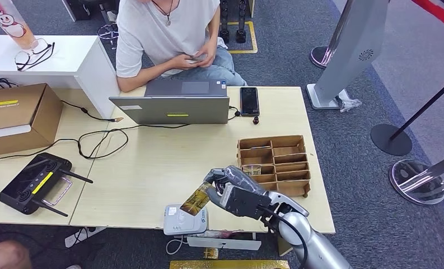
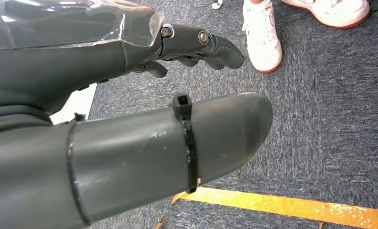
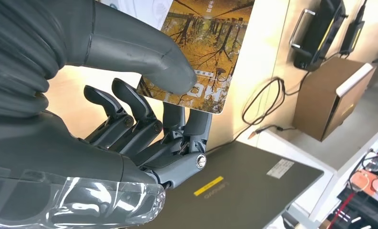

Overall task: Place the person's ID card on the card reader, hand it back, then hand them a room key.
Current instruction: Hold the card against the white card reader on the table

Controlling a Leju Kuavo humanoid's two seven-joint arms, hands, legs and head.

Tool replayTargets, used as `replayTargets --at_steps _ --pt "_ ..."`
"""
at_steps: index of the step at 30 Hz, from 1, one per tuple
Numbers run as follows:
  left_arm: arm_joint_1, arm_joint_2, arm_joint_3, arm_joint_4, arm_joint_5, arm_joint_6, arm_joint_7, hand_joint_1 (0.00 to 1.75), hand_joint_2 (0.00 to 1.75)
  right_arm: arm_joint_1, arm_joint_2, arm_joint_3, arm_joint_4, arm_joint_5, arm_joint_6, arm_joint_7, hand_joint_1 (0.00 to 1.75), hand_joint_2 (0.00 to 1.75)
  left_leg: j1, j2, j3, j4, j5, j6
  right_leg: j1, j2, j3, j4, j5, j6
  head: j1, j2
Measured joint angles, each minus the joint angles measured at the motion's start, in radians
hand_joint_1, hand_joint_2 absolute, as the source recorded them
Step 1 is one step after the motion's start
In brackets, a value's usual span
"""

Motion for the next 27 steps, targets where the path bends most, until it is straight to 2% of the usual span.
replayTargets --at_steps 9,27 --pt "0.0 0.0 0.0 0.0 0.0 -0.001 0.0 0.0 0.0 0.009 0.008 0.046 0.033 -0.027 -0.002 0.009 1.75 1.75 0.0 0.0 0.0 0.0 0.0 0.0 0.0 0.0 0.0 0.0 0.0 0.0 0.0 0.0" --pt "-0.007 -0.003 0.026 0.0 0.027 -0.007 -0.001 0.0 0.0 0.103 0.106 0.056 0.042 -0.048 -0.037 0.01 1.75 1.75 0.0 0.0 0.0 0.0 0.0 0.0 0.0 0.0 0.0 0.0 0.0 0.0 0.0 0.0"
